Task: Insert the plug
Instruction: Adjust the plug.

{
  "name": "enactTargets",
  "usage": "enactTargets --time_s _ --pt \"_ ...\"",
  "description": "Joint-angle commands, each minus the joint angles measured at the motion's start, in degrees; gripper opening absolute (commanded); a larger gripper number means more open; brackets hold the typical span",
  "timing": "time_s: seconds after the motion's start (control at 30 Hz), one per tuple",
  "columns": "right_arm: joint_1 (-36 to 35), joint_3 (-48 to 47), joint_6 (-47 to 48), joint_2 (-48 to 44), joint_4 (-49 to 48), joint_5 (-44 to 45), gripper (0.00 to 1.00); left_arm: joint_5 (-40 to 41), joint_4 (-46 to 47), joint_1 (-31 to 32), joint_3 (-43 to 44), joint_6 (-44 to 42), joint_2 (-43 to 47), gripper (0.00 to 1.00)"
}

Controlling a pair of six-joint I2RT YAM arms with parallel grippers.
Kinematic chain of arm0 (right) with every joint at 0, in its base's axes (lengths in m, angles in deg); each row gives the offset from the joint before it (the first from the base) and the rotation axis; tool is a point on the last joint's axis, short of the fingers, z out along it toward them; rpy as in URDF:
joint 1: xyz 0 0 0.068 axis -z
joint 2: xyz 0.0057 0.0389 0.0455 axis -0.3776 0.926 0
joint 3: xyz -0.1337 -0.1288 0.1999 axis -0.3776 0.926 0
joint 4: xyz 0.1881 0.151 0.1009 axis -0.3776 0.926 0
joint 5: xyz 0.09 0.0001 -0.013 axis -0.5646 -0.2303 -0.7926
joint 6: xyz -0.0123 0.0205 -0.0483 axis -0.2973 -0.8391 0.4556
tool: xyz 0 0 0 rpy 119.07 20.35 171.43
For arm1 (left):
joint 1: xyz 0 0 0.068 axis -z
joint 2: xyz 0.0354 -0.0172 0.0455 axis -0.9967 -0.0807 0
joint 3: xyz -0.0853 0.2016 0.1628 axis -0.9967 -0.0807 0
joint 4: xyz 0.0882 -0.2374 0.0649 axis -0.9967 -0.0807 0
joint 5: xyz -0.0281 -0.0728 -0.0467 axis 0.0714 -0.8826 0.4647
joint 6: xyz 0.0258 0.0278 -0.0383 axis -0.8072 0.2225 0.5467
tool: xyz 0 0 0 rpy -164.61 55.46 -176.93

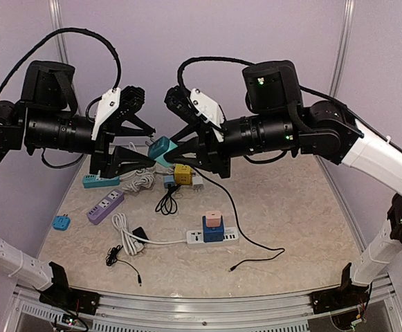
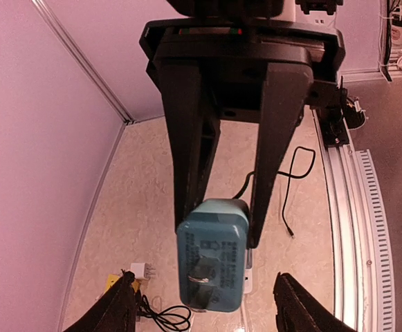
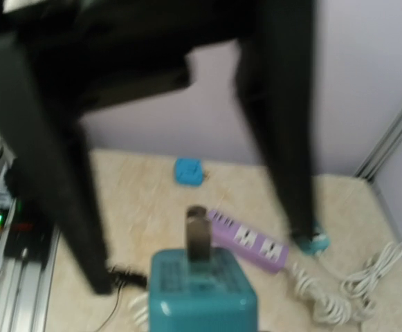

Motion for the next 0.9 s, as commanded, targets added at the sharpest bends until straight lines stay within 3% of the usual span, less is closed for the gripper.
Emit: enactTargets --time_s 0.0,0.33,0.53,0.67,0.83,0.87 --pt "-0.98 -0.24 2.72 0.67 3.17 -1.56 0.00 2.03 -1.59 0.11 1.69 -0.05 -0.67 0.63" --pt "-1.62 1.35 2.95 -0.31 1.20 -0.21 0.00 3.00 -1.25 2.92 0.23 2.24 -1.69 0.30" --pt "-1.54 1.34 2.88 -0.43 0.62 -0.42 0.00 2.99 -1.90 3.12 0.67 2.37 -2.37 0.29" --pt "-1.56 1.67 2.53 -0.65 0.06 -0.58 0.00 3.19 -2.10 3.45 0.41 2.12 -2.56 0.00" --pt "-1.61 5.73 1.03 -3.06 -4.52 1.21 0.00 3.67 -0.42 3.48 1.72 1.17 -2.39 0.00" --pt "-1.59 7.09 0.71 -3.86 -6.03 2.03 0.18 4.24 -0.04 3.49 2.31 0.78 -2.43 0.00"
